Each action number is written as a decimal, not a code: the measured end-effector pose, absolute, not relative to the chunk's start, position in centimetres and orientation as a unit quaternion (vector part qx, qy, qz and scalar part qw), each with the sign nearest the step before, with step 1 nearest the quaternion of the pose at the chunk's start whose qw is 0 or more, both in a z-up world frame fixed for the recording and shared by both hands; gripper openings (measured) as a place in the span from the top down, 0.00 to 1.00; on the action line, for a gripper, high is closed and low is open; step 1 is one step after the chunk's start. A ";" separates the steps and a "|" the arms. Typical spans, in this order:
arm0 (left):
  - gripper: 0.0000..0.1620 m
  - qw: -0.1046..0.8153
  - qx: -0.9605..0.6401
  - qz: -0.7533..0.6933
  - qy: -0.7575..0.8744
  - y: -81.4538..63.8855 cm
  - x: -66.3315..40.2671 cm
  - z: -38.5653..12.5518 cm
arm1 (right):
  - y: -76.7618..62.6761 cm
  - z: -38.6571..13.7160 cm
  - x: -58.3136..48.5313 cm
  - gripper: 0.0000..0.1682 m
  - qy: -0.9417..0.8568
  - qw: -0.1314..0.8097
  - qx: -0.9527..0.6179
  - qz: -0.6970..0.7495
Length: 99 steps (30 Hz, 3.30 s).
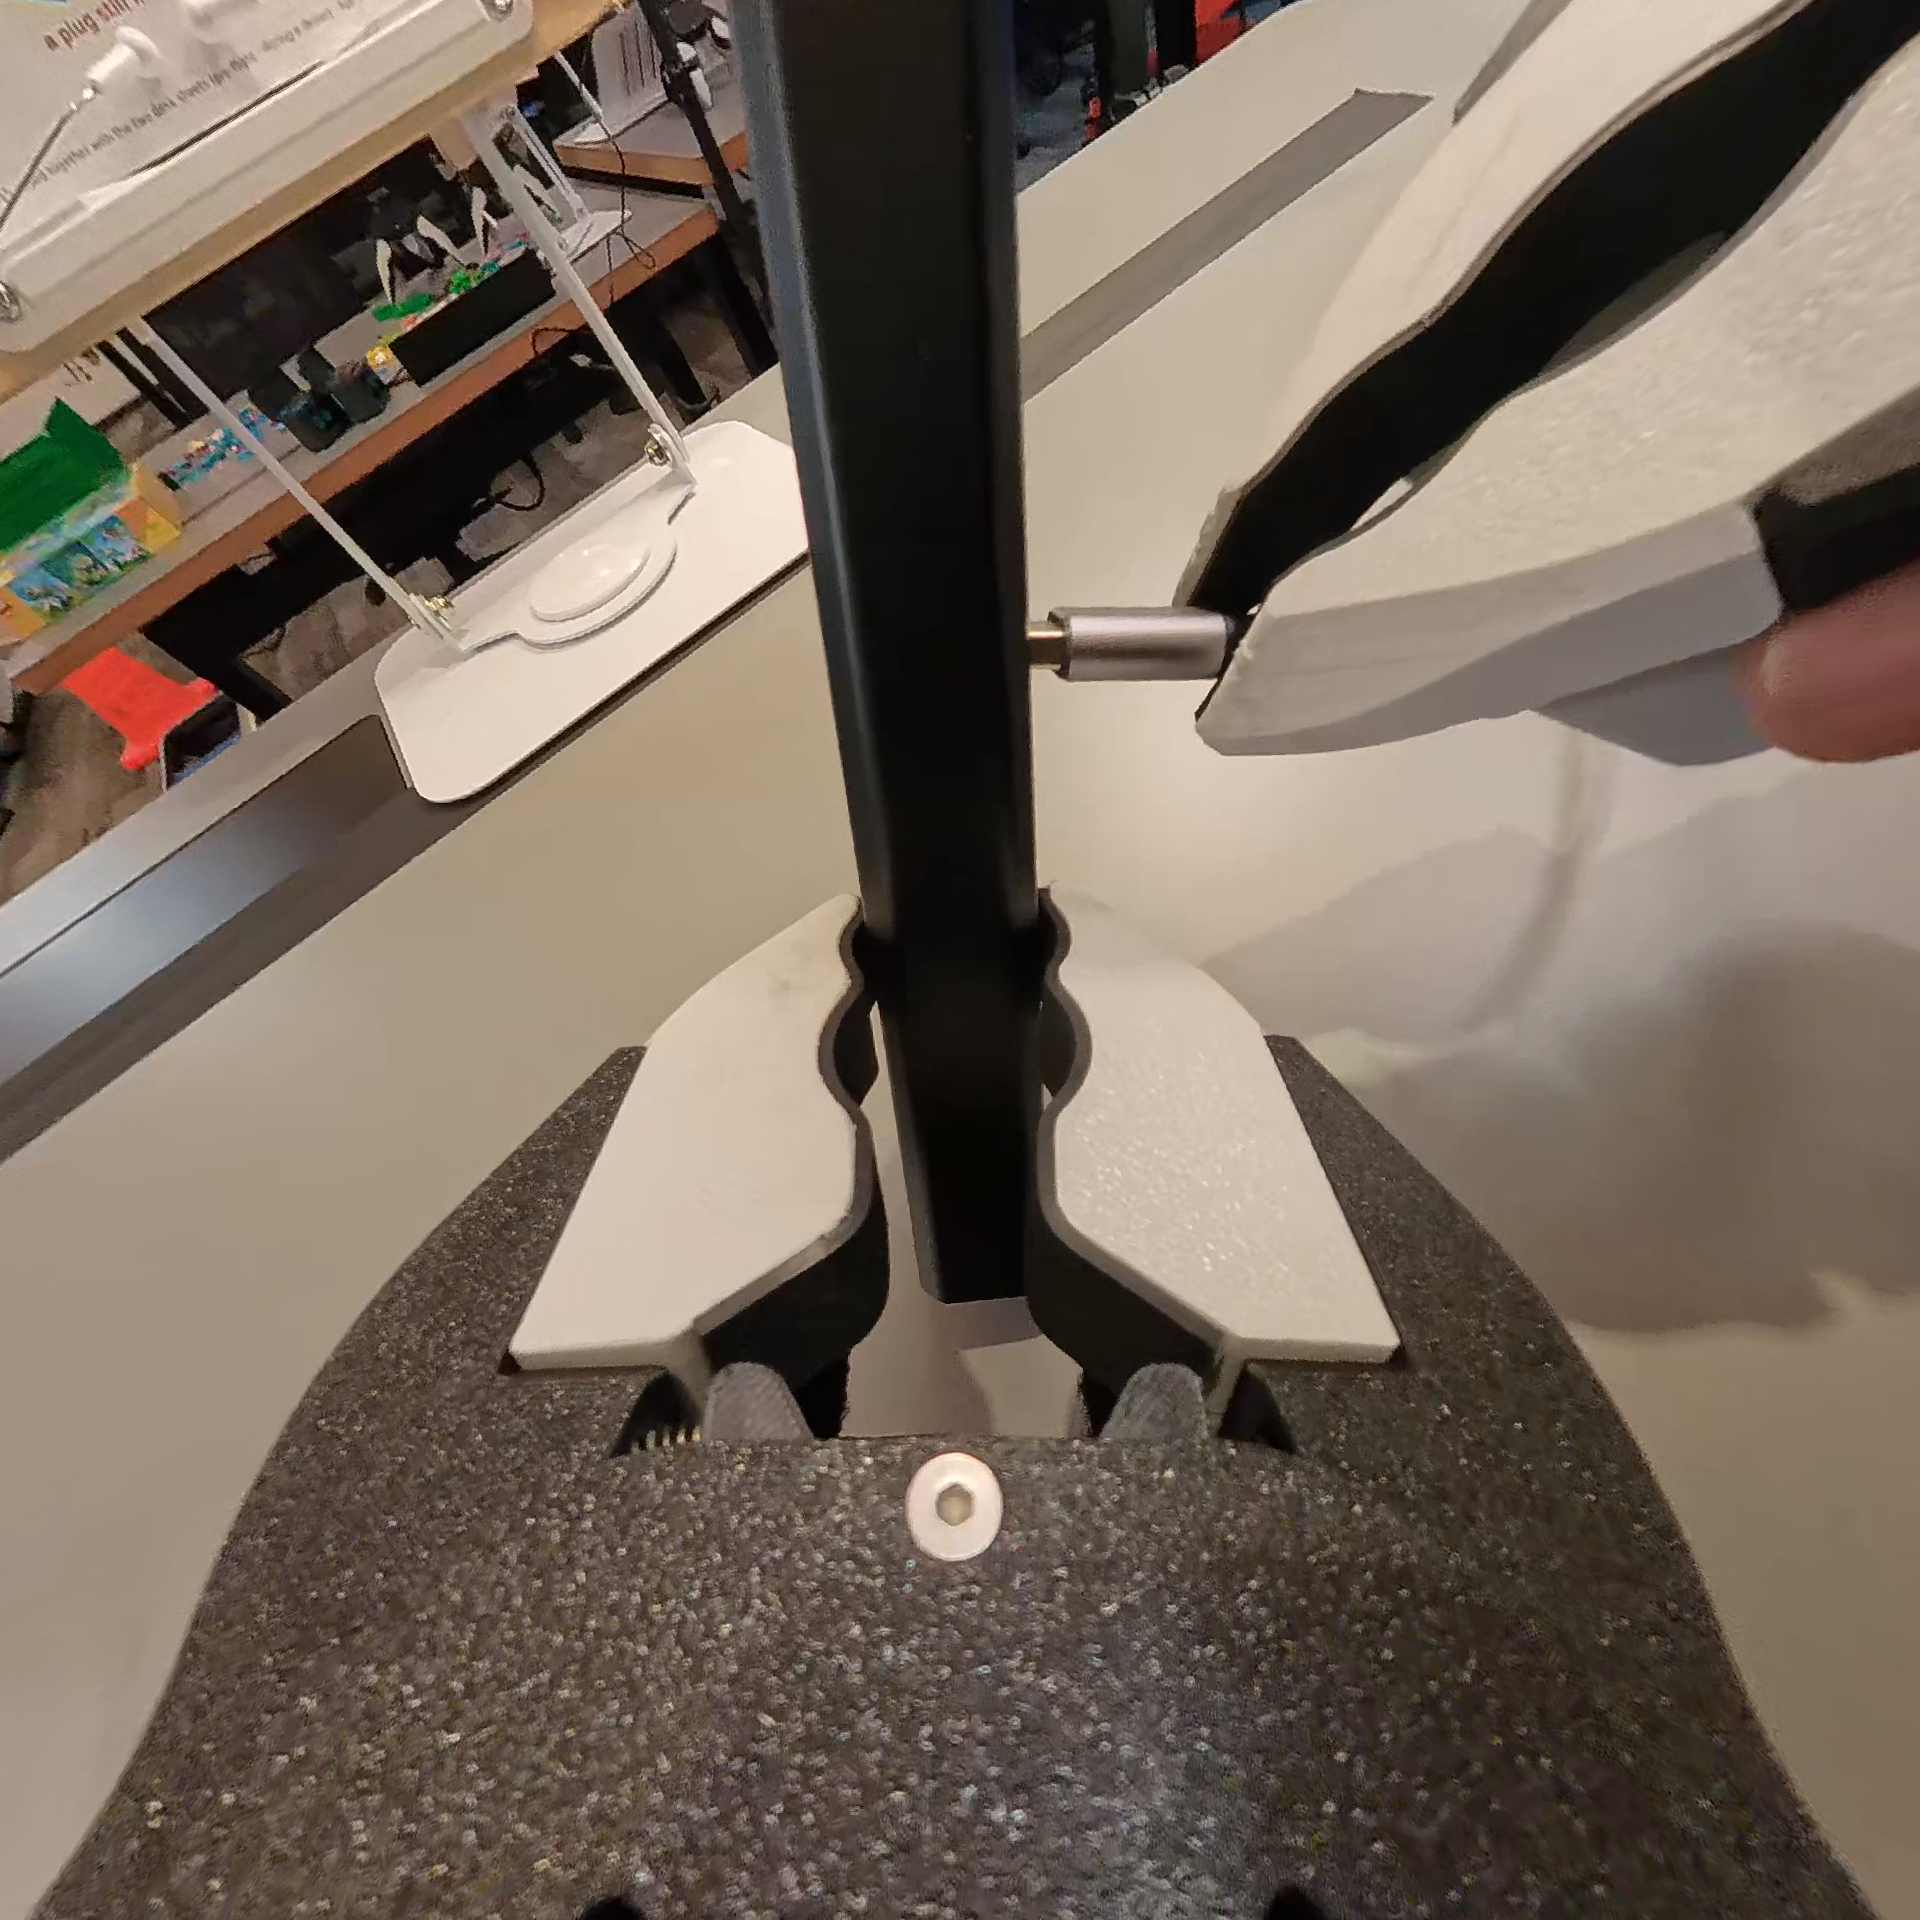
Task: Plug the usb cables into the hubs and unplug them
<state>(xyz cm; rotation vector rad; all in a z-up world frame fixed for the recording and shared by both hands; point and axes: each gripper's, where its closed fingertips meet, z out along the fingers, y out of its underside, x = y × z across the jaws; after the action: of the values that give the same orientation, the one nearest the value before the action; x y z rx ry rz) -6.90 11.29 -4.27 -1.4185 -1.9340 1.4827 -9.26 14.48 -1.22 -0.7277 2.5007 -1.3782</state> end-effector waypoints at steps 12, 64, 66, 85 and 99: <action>0.83 0.123 -0.553 0.540 -0.622 11.6 -6.6 -4.3 | 15.0 -1.1 -8.8 0.92 0.835 0.114 -0.275 -0.463; 0.83 0.542 -0.243 0.194 -0.781 13.0 -5.4 -6.4 | 18.9 -2.7 -9.2 0.84 0.750 -0.023 -0.406 -0.521; 0.83 0.557 -0.244 0.162 -0.777 13.5 -5.5 -6.5 | 18.7 -3.9 -9.6 0.79 0.740 -0.051 -0.432 -0.513; 0.83 0.533 -0.473 -0.145 -0.687 23.8 -4.1 -7.9 | 19.9 -8.5 -8.7 0.58 0.657 -0.027 -0.661 -0.361; 0.57 0.515 -0.501 0.027 -0.695 18.3 -4.1 -5.8 | 21.9 -9.9 -9.7 0.63 0.750 0.089 -0.602 -0.258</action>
<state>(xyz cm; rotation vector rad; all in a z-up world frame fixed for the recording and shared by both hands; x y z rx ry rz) -4.09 18.31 -5.84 -1.2039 -1.6710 0.0652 -9.70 21.86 -9.92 -1.7902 2.2323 -0.7683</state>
